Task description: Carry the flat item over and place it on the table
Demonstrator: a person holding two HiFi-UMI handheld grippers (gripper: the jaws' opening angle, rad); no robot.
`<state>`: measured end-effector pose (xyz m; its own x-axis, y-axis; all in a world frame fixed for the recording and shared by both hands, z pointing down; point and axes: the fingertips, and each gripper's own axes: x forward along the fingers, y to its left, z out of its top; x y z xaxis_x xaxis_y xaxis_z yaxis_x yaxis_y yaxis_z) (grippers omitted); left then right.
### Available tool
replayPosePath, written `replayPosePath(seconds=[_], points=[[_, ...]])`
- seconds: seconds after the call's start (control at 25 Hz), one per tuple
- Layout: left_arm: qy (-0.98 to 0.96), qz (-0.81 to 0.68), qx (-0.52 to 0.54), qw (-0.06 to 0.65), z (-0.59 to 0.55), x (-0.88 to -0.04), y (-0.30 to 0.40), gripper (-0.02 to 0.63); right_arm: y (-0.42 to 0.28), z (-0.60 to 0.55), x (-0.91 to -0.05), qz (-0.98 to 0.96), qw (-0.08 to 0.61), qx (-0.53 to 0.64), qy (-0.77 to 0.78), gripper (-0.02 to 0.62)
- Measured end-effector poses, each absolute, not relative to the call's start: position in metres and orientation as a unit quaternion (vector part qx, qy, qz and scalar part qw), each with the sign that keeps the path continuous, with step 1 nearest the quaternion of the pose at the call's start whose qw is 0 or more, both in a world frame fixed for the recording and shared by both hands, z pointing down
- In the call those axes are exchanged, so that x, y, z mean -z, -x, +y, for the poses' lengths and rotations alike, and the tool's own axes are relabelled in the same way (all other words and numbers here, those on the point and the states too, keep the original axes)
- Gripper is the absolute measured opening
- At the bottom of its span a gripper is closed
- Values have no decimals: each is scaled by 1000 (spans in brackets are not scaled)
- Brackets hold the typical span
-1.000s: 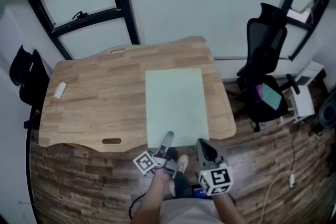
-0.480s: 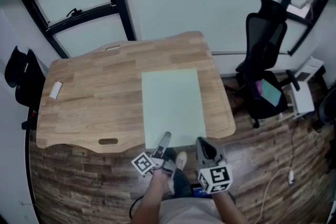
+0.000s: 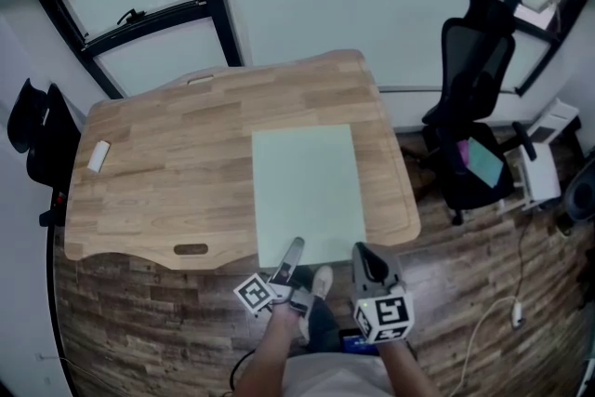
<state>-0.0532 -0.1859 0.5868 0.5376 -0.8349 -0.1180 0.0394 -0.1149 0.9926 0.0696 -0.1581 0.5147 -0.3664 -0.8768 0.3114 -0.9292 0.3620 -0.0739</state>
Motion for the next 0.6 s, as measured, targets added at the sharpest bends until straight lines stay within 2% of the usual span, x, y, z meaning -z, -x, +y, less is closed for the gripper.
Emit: replayPosePath(seconds=[0.6], points=[[-639,-306,367,603,-181,-607,49,281,-69,-153,-534,-811,130,-146,-552,-5]])
